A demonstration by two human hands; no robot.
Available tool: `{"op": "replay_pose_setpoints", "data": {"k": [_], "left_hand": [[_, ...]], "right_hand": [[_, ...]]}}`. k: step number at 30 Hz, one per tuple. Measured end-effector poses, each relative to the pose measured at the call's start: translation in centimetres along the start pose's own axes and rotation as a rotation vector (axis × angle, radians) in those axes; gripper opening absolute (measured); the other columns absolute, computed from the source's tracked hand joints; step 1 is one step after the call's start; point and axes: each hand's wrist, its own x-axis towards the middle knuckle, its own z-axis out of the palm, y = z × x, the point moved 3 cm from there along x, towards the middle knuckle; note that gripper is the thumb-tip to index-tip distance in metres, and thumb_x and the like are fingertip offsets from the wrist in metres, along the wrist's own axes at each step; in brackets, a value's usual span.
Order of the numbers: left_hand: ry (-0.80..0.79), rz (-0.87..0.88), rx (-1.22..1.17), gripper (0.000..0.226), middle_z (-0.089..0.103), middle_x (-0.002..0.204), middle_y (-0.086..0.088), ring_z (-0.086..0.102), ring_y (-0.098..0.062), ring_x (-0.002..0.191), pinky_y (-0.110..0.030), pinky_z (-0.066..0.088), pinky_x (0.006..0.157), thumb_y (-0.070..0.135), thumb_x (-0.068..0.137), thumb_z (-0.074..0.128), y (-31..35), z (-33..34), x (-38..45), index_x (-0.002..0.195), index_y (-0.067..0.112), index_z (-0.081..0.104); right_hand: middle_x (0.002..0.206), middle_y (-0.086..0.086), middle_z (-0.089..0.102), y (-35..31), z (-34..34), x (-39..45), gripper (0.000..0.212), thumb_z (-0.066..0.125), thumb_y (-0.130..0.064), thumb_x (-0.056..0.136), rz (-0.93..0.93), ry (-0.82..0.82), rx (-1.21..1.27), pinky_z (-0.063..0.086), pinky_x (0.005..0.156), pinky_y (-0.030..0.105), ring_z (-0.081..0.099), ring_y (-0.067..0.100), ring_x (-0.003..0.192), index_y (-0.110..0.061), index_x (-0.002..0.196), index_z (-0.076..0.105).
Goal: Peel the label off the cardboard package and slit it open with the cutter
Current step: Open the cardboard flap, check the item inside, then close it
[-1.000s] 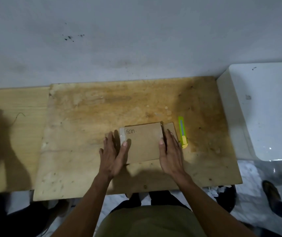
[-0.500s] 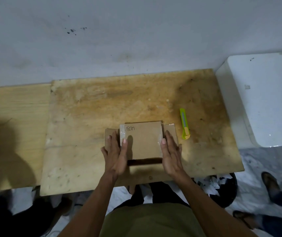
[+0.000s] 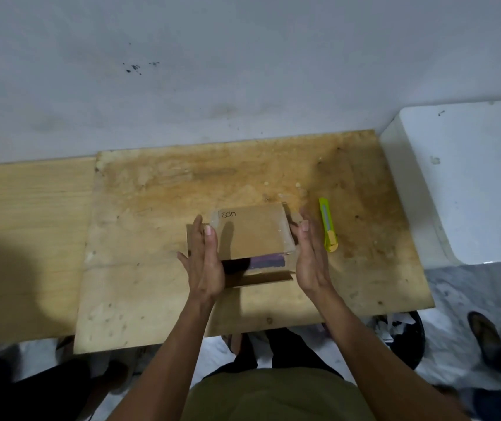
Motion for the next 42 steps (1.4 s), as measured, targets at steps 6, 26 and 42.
{"op": "replay_pose_setpoints", "data": {"k": [6, 26, 42], "left_hand": [[0.078, -0.011, 0.001, 0.073, 0.037, 0.158, 0.003, 0.026, -0.018, 0.148, -0.048, -0.009, 0.123, 0.068, 0.095, 0.018, 1.1, -0.1, 0.8, 0.152, 0.026, 0.034], [0.051, 0.106, 0.145, 0.07, 0.069, 0.108, -0.008, 0.063, -0.029, 0.102, -0.056, 0.053, 0.089, 0.078, 0.093, 0.024, 3.3, 1.2, 10.1, 0.112, 0.023, 0.063], [0.461, 0.508, 0.607, 0.074, 0.023, 0.156, -0.019, 0.032, -0.038, 0.138, -0.058, 0.044, 0.103, 0.043, 0.091, 0.067, 4.9, 2.7, 14.5, 0.148, 0.021, 0.025]], "right_hand": [[0.151, -0.012, 0.041, -1.4, 0.4, 0.7, 0.071, 0.021, -0.077, 0.087, -0.048, -0.023, -0.042, 0.034, 0.115, 0.041, 0.039, 0.006, 0.137, -0.039, 0.145, 0.036], [0.15, -0.001, 0.039, -4.5, 2.1, 9.5, 0.07, 0.01, -0.069, 0.093, -0.205, -0.074, -0.401, 0.037, 0.11, 0.042, 0.041, 0.018, 0.133, -0.03, 0.148, 0.029], [0.158, 0.001, 0.03, -5.8, 3.0, 16.2, 0.053, 0.023, -0.047, 0.103, -0.629, 0.1, -0.719, 0.038, 0.106, 0.039, 0.035, 0.025, 0.14, -0.024, 0.15, 0.029]]}}
